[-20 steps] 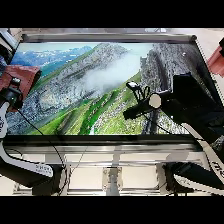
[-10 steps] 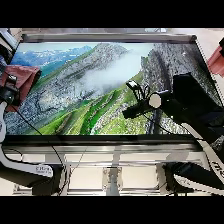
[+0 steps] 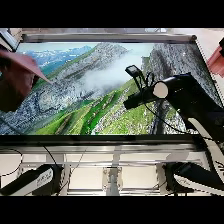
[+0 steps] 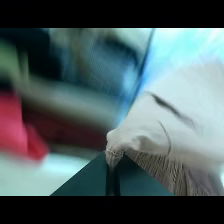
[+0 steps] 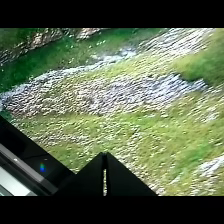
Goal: Fold the clothes and pants, and hang the long-sleeved shirts on hangers.
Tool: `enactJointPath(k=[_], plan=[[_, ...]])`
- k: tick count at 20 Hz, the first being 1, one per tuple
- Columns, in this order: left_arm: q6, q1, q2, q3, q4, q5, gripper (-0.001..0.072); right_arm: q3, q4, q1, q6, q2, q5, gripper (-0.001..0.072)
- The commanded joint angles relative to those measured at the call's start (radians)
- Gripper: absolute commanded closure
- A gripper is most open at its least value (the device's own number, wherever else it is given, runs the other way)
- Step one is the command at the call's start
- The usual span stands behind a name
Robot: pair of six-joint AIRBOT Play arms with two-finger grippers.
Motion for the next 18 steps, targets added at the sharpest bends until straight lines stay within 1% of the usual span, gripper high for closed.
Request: enactJointPath(k=[1, 3, 4, 6, 8, 11, 13, 15, 17, 18], plan=[[0.139, -0.238, 0.121, 0.120, -0.188, -0.120, 0.0681, 0.069, -0.084, -0.001, -0.026, 0.066, 0.063, 0.0703], [0.138, -0.389, 0.123, 0.174, -0.188, -0.246, 0.0680, 0.068, -0.072, 0.000, -0.026, 0.136, 0.100, 0.0704], [0.137, -0.459, 0.123, 0.179, -0.188, -0.282, 0.0680, 0.064, -0.050, 0.005, -0.027, 0.165, 0.127, 0.0704], [0.101, -0.594, 0.115, 0.179, -0.183, -0.320, 0.0680, 0.033, -0.025, 0.038, -0.029, 0.225, 0.142, 0.0704], [0.034, -0.698, 0.088, 0.179, -0.148, -0.325, 0.0680, -0.026, -0.008, 0.104, -0.025, 0.272, 0.113, 0.0705], [-0.035, -0.797, 0.017, 0.179, -0.143, -0.374, 0.0680, -0.114, -0.009, 0.212, 0.009, 0.299, 0.069, 0.0704], [-0.036, -0.852, -0.038, 0.179, -0.143, -0.444, 0.0680, -0.142, -0.024, 0.256, 0.034, 0.298, 0.072, 0.0704], [-0.055, -0.896, -0.084, 0.179, -0.142, -0.508, 0.0680, -0.144, -0.060, 0.282, 0.063, 0.299, 0.090, 0.0705], [-0.064, -0.919, -0.127, 0.179, -0.143, -0.571, 0.0680, -0.144, -0.058, 0.285, 0.072, 0.299, 0.086, 0.0705], [-0.084, -0.920, -0.148, 0.179, -0.143, -0.593, 0.0680, -0.144, -0.058, 0.285, 0.085, 0.299, 0.075, 0.0705]])
